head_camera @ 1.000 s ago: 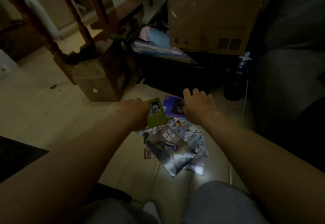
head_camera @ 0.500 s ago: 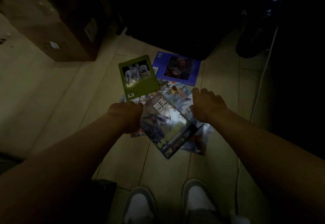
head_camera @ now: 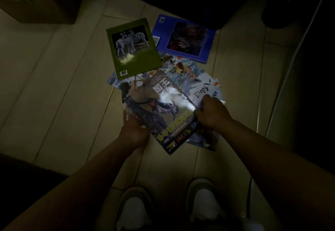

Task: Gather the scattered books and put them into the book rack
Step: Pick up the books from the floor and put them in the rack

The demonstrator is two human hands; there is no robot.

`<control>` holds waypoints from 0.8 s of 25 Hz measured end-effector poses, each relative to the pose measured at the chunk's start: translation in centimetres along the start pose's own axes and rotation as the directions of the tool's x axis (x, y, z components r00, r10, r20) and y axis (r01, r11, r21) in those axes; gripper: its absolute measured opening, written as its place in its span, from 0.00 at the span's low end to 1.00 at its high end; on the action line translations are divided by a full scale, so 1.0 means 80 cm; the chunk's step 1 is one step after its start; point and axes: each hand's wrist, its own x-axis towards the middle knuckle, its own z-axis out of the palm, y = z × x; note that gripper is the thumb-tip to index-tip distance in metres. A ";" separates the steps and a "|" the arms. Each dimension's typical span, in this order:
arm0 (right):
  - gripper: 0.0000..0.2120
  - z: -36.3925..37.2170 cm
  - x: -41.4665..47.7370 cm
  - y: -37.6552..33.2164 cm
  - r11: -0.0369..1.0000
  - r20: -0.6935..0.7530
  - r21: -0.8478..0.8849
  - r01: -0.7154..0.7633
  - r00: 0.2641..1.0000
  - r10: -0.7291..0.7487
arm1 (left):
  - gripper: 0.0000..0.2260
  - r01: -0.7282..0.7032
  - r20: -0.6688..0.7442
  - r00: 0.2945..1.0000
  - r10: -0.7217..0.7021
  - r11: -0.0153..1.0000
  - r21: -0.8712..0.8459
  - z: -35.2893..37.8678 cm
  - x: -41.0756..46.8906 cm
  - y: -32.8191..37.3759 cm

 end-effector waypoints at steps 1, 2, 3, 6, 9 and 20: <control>0.13 0.003 0.001 -0.001 1.000 0.008 0.014 -0.006 1.000 0.006 | 0.18 -0.004 -0.019 1.000 0.002 0.995 -0.099 0.007 0.002 -0.003; 0.14 0.004 0.002 -0.002 1.000 0.017 0.017 -0.013 1.000 0.013 | 0.14 -0.011 -0.024 1.000 0.007 0.984 -0.176 0.013 0.003 -0.004; 0.15 0.006 0.003 -0.002 1.000 0.020 0.015 -0.019 1.000 0.019 | 0.10 -0.003 -0.028 1.000 -0.003 0.976 -0.219 0.016 0.006 -0.007; 0.16 0.005 0.005 -0.007 0.998 0.033 0.033 -0.058 0.998 0.057 | 0.11 0.035 -0.024 0.999 -0.043 0.963 -0.266 0.015 0.010 -0.009; 0.20 0.001 0.004 -0.012 0.994 0.058 0.087 -0.063 0.997 0.058 | 0.07 -0.037 -0.101 0.995 0.024 0.992 -0.121 0.013 0.010 -0.006; 0.10 -0.068 -0.006 -0.077 0.893 0.079 0.235 0.383 0.909 -0.410 | 0.32 -0.452 0.207 0.730 0.652 0.233 0.861 -0.059 0.014 0.138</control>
